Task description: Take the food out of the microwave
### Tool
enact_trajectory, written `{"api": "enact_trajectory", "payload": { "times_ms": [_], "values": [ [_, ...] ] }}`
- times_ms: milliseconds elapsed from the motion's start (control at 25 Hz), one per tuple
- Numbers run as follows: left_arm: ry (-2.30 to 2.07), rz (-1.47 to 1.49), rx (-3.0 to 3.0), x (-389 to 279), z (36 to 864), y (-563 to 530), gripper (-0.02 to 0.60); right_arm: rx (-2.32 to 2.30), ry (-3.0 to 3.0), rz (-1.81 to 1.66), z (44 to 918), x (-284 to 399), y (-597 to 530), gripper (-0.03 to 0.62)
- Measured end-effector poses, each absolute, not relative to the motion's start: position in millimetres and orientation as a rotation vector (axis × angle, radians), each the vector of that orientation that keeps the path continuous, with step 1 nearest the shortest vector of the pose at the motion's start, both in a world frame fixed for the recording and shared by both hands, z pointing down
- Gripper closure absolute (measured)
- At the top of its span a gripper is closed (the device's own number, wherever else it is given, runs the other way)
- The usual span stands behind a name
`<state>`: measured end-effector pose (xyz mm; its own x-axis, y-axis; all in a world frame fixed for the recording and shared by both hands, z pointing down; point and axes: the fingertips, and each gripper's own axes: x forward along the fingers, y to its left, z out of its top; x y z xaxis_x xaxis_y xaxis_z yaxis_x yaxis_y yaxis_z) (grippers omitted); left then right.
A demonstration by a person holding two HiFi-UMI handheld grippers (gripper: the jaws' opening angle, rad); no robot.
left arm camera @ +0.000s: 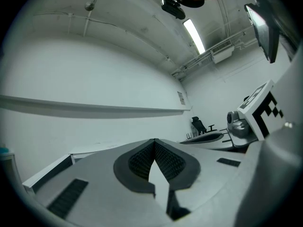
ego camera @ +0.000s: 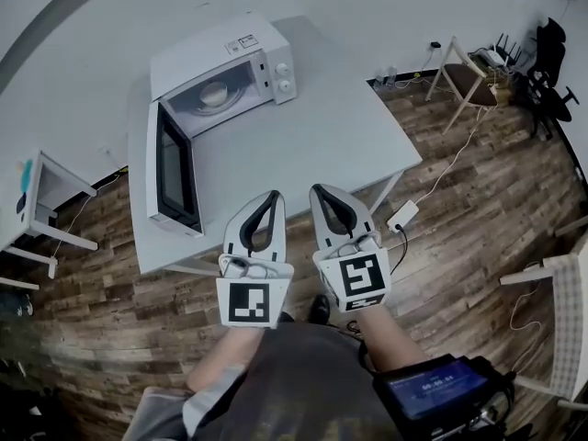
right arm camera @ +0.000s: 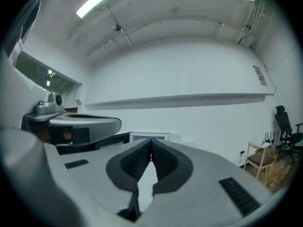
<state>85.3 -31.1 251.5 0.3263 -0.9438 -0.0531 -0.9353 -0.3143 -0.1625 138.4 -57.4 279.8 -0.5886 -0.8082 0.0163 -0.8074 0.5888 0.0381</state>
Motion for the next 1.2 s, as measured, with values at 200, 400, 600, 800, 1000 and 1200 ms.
{"api": "enact_trajectory", "payload": {
  "times_ms": [200,400,600,800,1000,1200],
  "values": [
    [1.783,-0.081,-2.392,82.8,253.9,-48.6,0.575,1.334,-2.798,-0.028,285.5,131.2,-77.4,0.586],
    [1.877,-0.072,-2.353,58.3,264.6,-69.4,0.575,1.237,-2.819,-0.027,293.6,107.1,-101.6,0.587],
    [1.942,-0.05,-2.329,33.6,274.4,-101.8,0.575,1.167,-2.821,-0.035,302.5,81.8,-133.4,0.586],
    [2.001,-0.013,-2.309,5.5,280.1,-153.7,0.575,1.118,-2.823,-0.039,309.7,59.2,-181.0,0.586],
    [2.031,-0.044,-2.293,-24.5,292.5,-205.9,0.575,1.046,-2.826,-0.033,322.4,24.7,-237.2,0.587],
    [2.099,-0.043,-2.264,-57.6,300.4,-242.4,0.575,0.956,-2.837,-0.035,327.2,-14.3,-277.4,0.587]
  ]
}}
